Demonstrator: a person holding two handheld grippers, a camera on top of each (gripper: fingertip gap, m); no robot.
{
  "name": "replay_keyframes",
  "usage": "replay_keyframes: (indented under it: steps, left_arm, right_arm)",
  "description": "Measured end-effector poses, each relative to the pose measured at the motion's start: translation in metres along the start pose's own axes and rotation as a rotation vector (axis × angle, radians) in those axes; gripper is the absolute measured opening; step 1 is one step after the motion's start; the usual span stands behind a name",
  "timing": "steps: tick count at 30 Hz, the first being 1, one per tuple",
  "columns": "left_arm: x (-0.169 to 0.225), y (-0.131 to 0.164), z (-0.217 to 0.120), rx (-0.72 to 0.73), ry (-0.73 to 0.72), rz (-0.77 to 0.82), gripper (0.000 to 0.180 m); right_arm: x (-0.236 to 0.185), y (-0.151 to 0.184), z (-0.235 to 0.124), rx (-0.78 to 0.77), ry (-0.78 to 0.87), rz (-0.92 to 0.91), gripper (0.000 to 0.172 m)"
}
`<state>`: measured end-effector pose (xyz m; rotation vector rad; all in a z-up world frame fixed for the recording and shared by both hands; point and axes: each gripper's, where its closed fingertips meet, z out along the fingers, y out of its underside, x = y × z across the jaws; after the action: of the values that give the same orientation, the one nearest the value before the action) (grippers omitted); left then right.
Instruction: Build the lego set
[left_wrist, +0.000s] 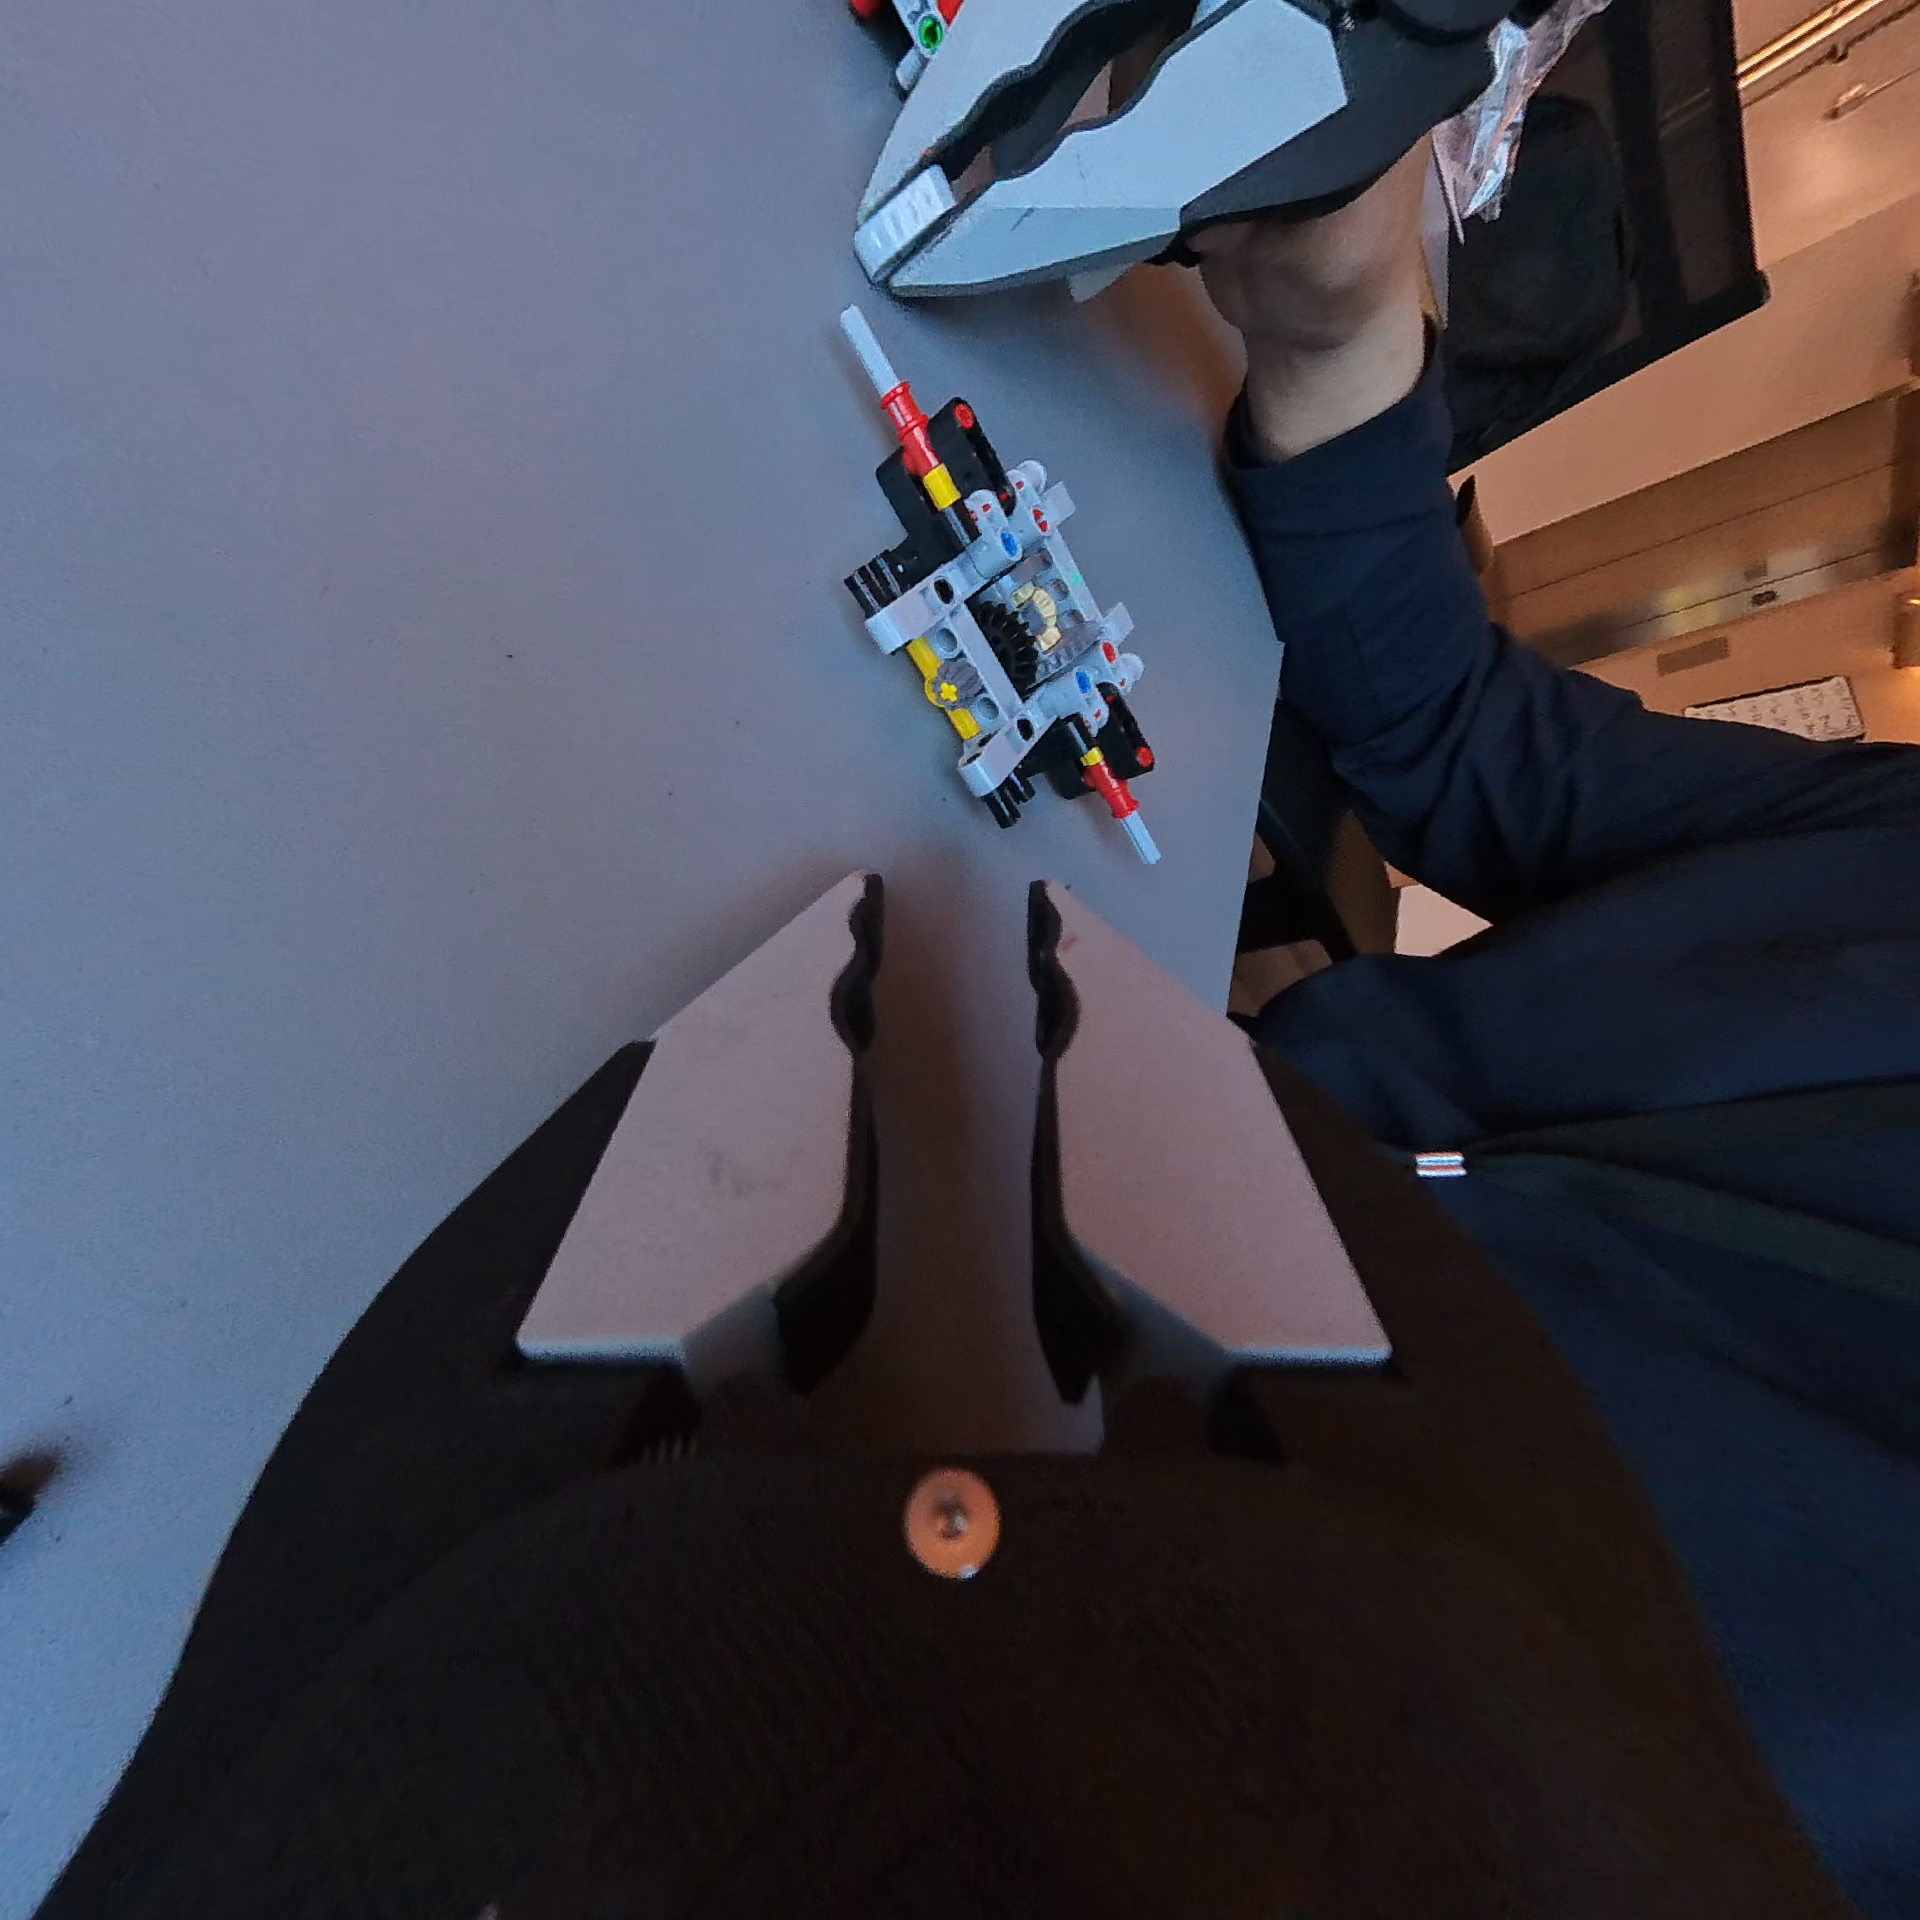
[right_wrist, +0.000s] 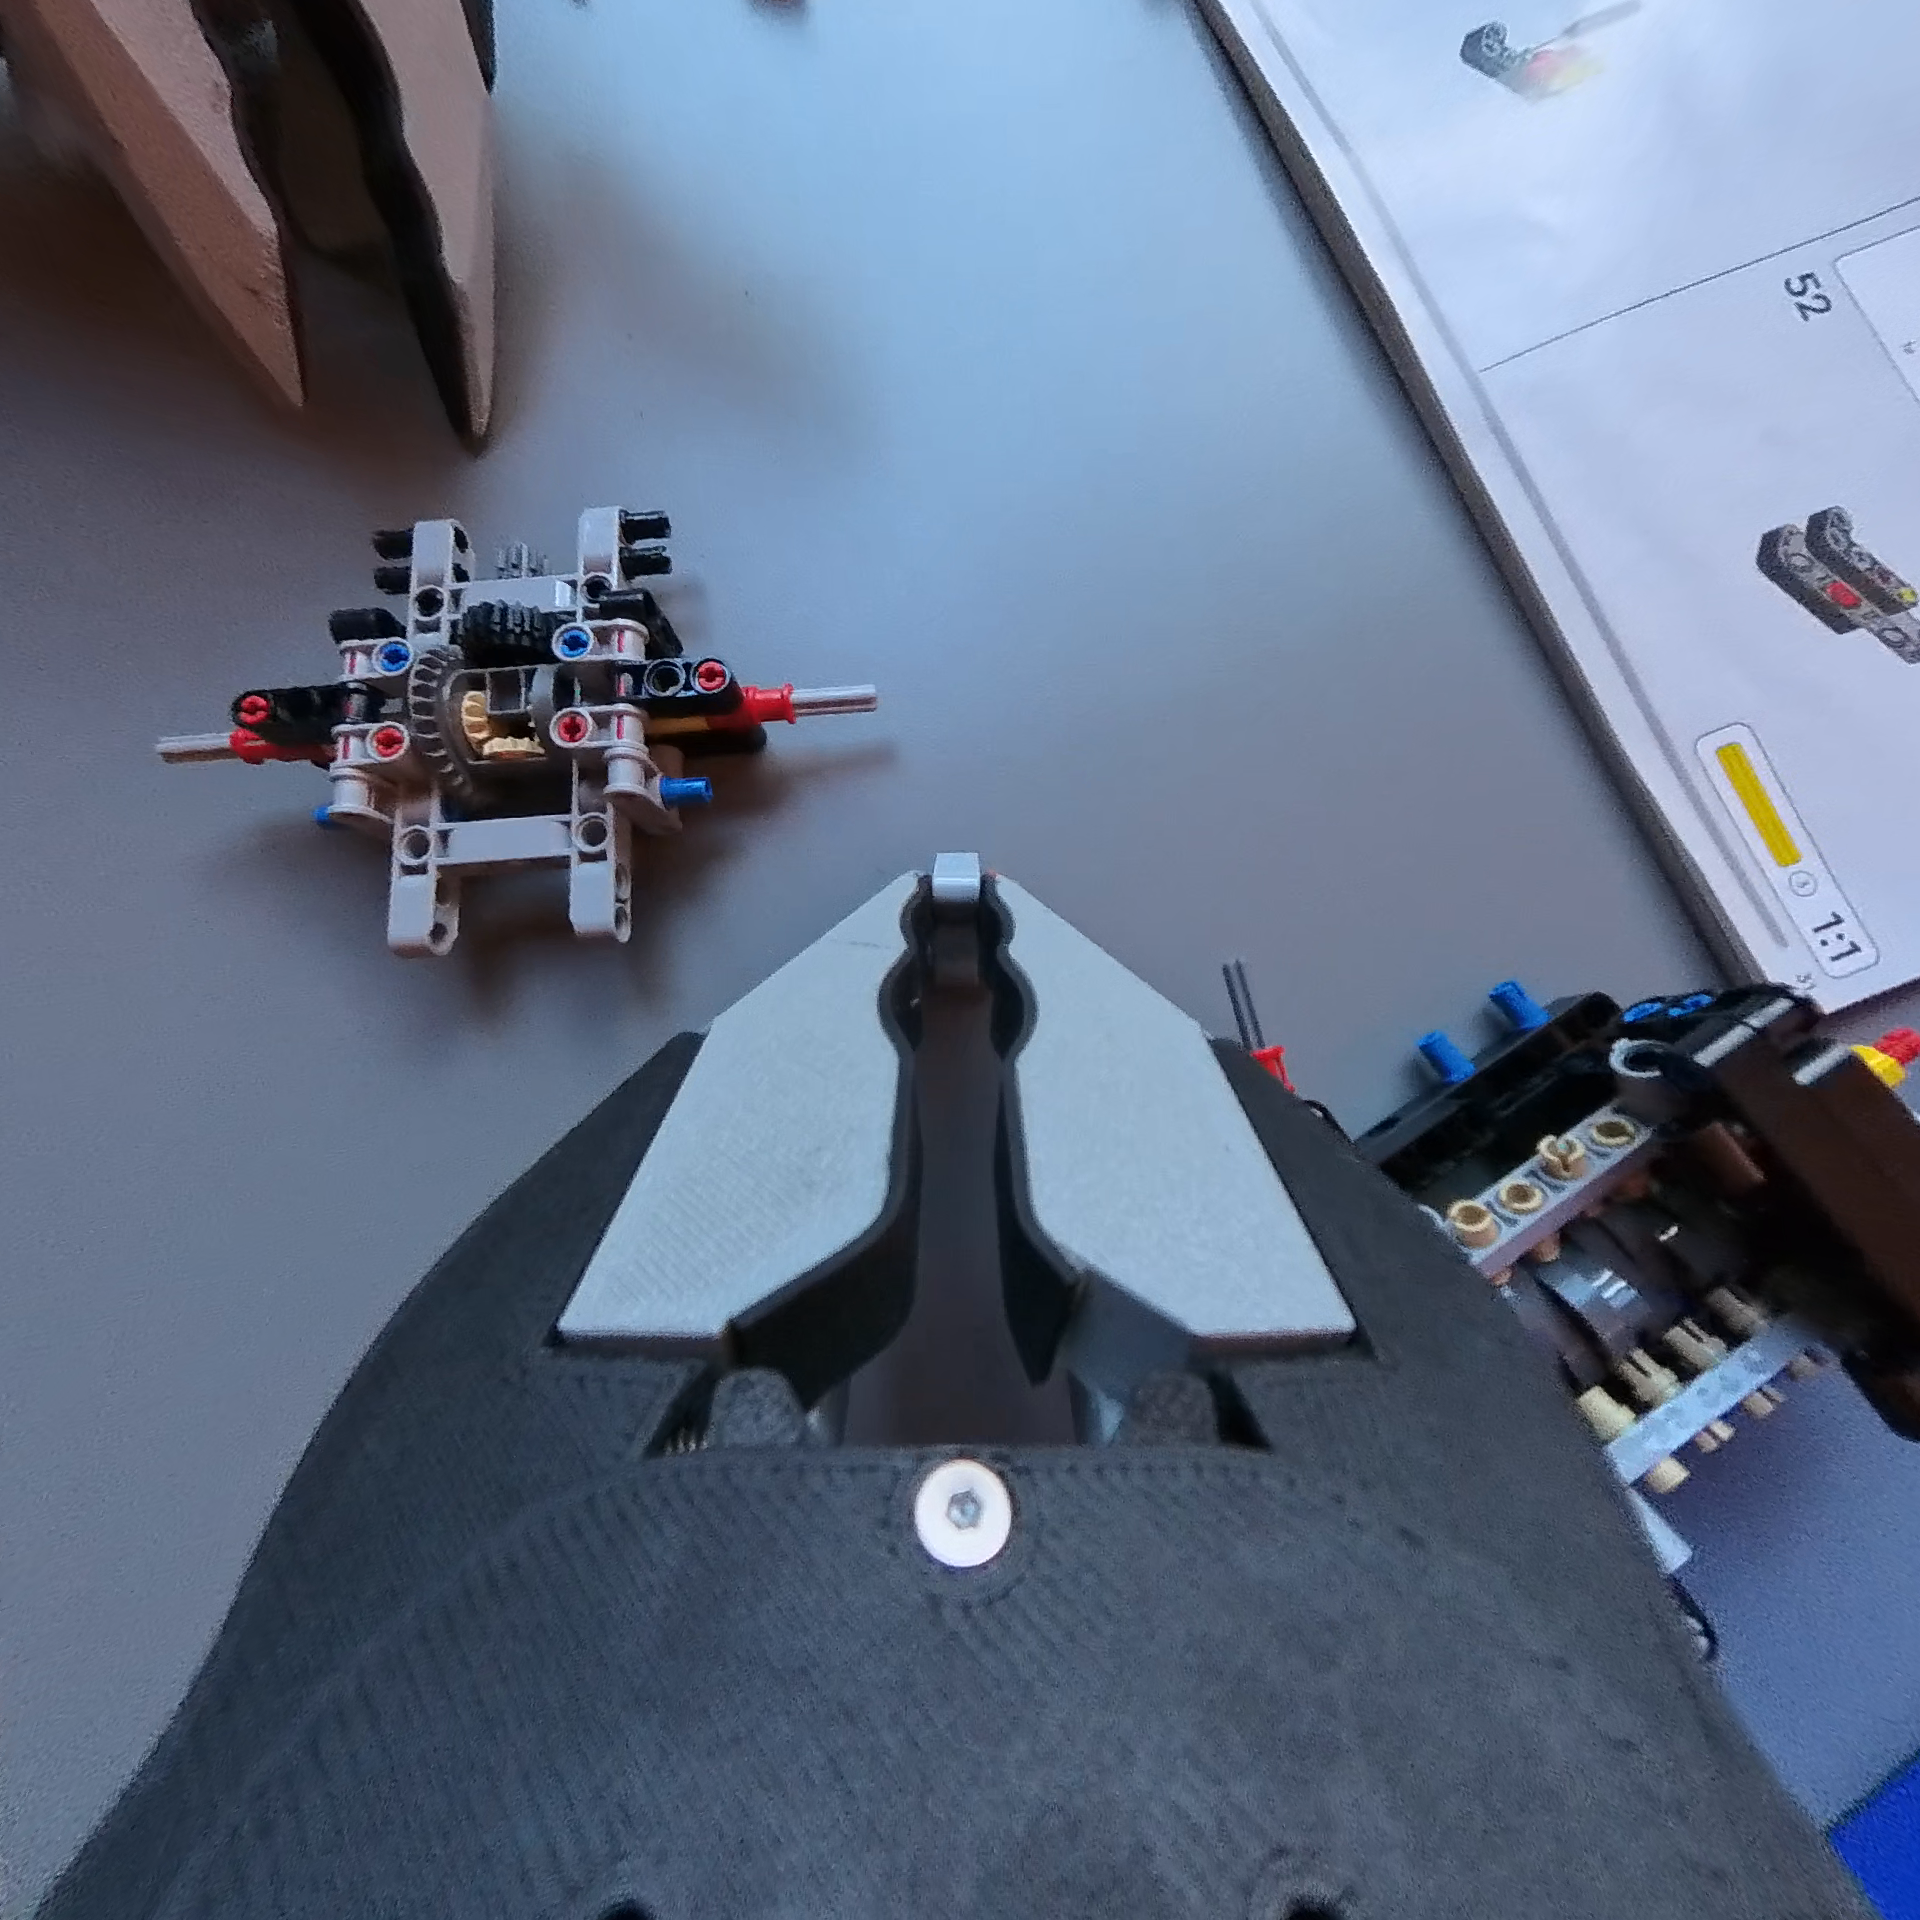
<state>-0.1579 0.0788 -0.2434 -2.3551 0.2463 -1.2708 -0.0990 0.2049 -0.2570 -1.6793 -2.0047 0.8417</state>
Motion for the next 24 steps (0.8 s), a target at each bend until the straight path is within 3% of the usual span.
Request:
replay_keyframes:
  steps: [13,17,20,24]
  left_arm:
    - [-0.002,-0.001,-0.002,0.01,0.016,0.008,0.025]
    - [-0.002,-0.005,-0.001,0.025,0.017,0.008,0.026]
    - [-0.001,-0.006,0.0,0.023,0.027,0.007,0.026]
    - [-0.002,-0.009,0.002,0.02,0.032,0.008,0.026]
  right_arm:
    - [-0.002,-0.015,-0.021,0.115,-0.028,-0.005,0.023]
    - [-0.038,-0.04,-0.037,0.235,-0.115,-0.114,0.023]
    - [-0.065,-0.034,-0.028,0.187,-0.169,-0.2,0.018]
    - [-0.07,-0.013,-0.012,0.051,-0.154,-0.245,0.015]
